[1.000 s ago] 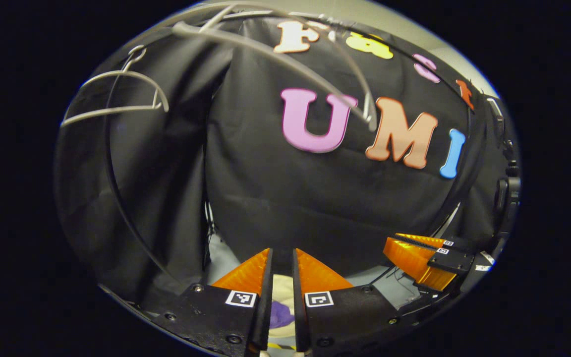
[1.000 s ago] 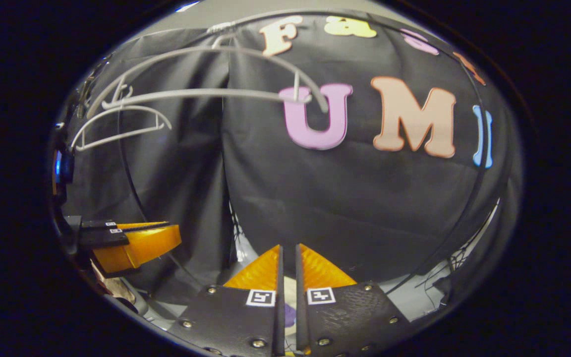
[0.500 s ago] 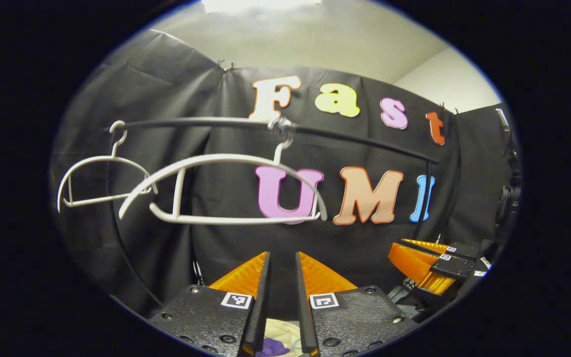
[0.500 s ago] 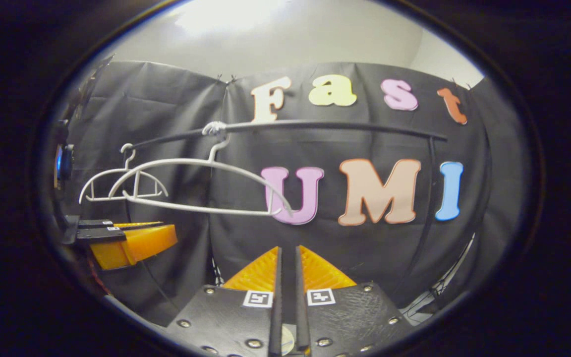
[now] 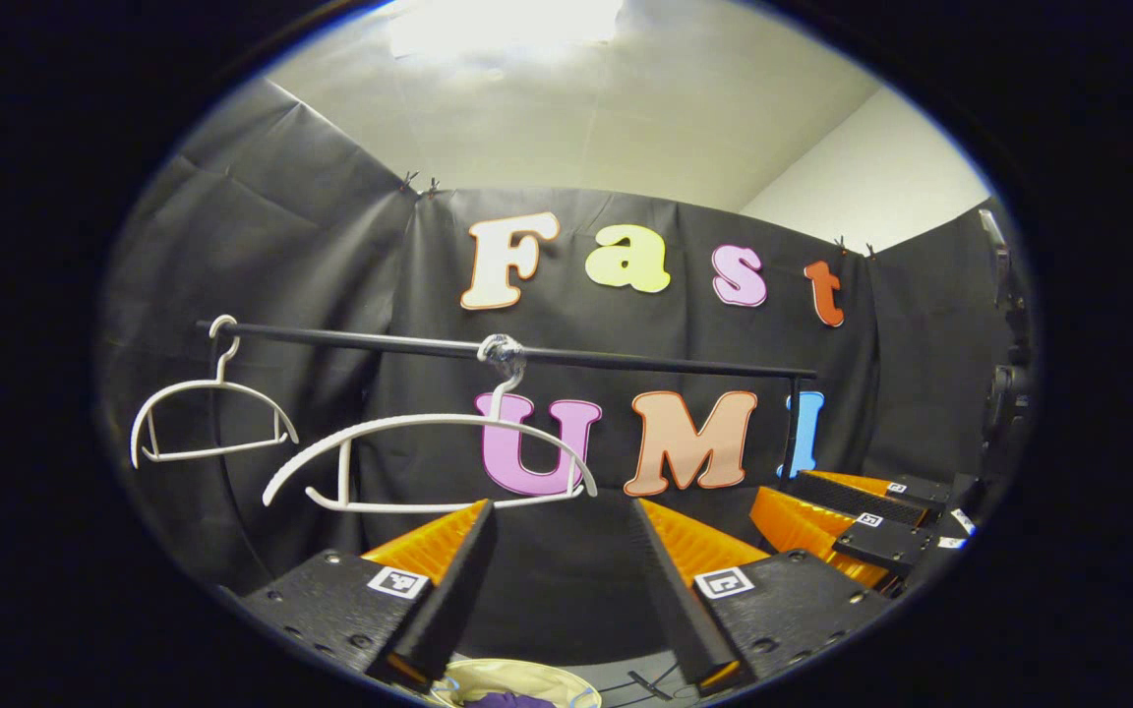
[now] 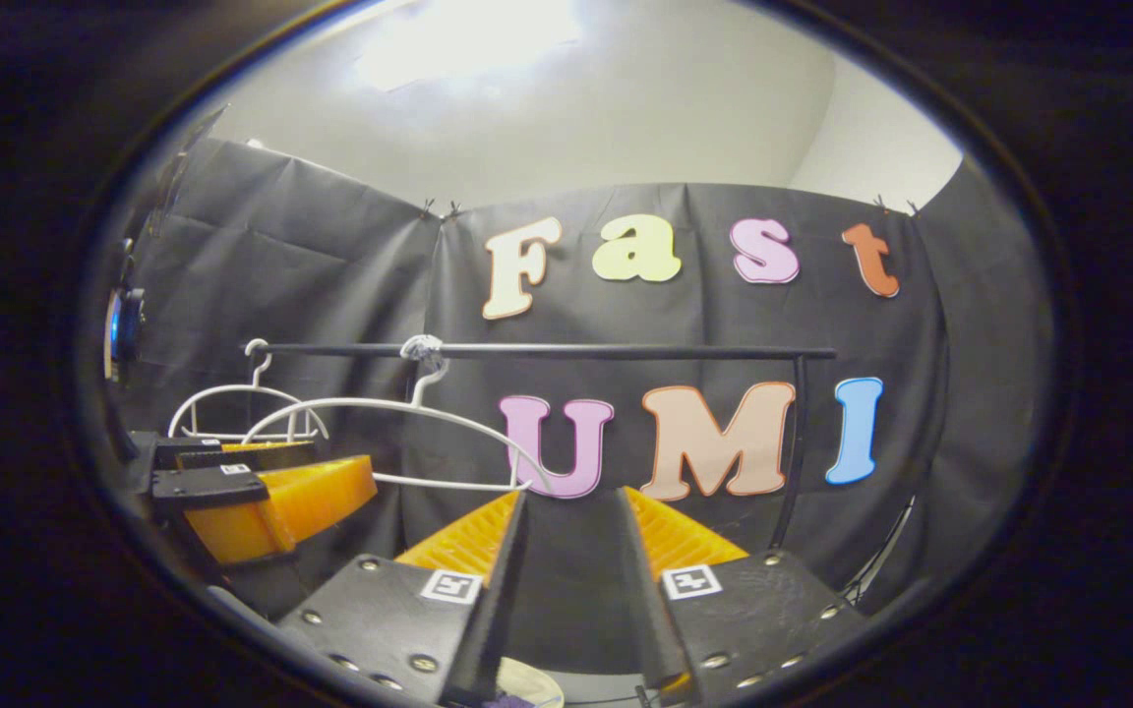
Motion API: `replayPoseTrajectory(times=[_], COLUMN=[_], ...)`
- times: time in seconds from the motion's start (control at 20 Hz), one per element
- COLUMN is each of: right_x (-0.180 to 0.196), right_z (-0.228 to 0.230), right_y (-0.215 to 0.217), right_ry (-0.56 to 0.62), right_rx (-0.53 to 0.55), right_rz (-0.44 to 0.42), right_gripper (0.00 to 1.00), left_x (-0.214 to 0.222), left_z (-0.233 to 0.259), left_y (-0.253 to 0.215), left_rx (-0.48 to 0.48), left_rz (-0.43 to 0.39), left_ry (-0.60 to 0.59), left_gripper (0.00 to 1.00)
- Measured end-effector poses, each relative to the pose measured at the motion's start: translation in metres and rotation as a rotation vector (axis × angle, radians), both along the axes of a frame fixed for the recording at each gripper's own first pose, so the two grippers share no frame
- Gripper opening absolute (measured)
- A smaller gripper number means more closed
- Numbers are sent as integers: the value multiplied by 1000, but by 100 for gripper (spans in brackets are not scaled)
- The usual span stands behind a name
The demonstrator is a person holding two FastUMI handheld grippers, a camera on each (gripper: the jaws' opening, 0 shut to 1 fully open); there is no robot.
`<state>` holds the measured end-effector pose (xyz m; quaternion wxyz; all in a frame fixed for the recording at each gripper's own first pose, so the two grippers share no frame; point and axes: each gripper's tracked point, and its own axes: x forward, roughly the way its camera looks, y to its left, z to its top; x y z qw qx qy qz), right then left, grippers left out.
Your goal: Grasp the clothes on the hanger with both hands and then place them into the laundry hamper below.
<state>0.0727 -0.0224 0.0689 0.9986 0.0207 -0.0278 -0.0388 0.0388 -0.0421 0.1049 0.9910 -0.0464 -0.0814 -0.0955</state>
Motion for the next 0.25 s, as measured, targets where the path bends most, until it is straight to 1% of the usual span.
replayPoseTrajectory(times=[0.1, 0.2, 0.25], right_x=[-6, -13, -16], right_z=[6, 10, 12], right_y=[-7, -16, -21], right_ry=[-15, -20, -25], right_rx=[1, 4, 8], right_rz=[-13, -25, -34], right_gripper=[72, 89, 89], left_x=[-4, -7, -8], left_z=[3, 4, 5], left_y=[-5, -9, -12], left_rx=[1, -2, -4], left_rz=[-2, -4, -7], left_ry=[-11, -10, -13], left_gripper=[95, 92, 92])
